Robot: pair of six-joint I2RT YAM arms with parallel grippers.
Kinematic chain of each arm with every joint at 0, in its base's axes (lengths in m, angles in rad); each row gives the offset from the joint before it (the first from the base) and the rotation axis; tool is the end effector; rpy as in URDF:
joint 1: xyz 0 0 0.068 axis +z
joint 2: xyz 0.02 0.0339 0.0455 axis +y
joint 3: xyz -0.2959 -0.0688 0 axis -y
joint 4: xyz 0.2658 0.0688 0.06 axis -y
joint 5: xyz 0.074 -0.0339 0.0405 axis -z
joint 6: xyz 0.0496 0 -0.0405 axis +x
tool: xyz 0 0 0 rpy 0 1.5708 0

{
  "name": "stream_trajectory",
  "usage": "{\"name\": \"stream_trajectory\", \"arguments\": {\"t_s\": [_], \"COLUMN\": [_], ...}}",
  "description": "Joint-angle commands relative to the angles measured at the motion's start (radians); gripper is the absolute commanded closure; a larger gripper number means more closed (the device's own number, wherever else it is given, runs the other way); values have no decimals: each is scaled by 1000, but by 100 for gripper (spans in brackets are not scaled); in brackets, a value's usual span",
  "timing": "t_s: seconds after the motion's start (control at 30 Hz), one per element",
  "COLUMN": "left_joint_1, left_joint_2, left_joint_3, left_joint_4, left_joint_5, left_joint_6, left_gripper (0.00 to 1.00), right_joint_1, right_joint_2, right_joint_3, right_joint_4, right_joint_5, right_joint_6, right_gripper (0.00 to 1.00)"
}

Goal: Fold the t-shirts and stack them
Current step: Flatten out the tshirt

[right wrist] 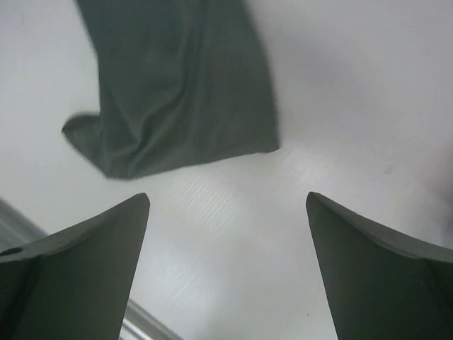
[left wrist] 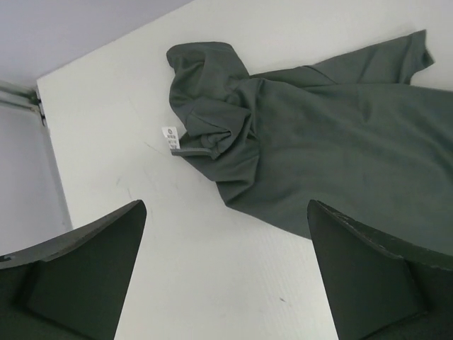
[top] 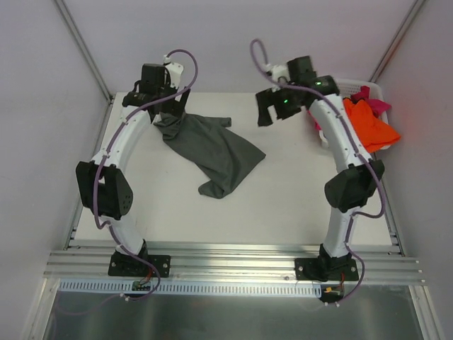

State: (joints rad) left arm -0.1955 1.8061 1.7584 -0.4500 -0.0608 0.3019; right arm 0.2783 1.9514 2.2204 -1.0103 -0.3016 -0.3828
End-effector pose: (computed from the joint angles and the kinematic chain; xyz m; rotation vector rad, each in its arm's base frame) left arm 0.4576 -0.0875 0.3895 0.4732 2.0152 0.1283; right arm 0.4380 0.1405 0.4348 -0.8857 2.1105 0.2940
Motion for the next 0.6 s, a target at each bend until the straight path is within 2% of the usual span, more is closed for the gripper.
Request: {"name": "stream_trajectory", "arguments": {"t_s": [0.0,0.07,0.13,0.37,0.5,0.57], "left_joint_1": [17,51,76,85,87,87], "left_joint_2": [-135,-160,-186,-329,-387,-404], "left_joint_3": [-37,-50,-59,-183,-230,-263], "left_joint_4": [36,36,36,34,31,30], "left_joint_5": [-23,-42,-71,-47,-56,-54], "left_joint_6": [-148,-184,-184,-136,-142,-159], "left_gripper": [1,1,1,1,1,1], "right_joint_1": [209,234,228,173,125,119], "right_joint_2": [-14,-9,50,305,428,448], "right_joint_3": [-126,-215,-202,50,221,214], "right_joint_4": [-93,-13,28,82,104,133], "right_joint_5": [-1,-48,-109,-140,-99,-50], "right_joint_6": [-255,-216,-159,-28,13,1], "right_gripper": [2,2,1,1,1,1]}}
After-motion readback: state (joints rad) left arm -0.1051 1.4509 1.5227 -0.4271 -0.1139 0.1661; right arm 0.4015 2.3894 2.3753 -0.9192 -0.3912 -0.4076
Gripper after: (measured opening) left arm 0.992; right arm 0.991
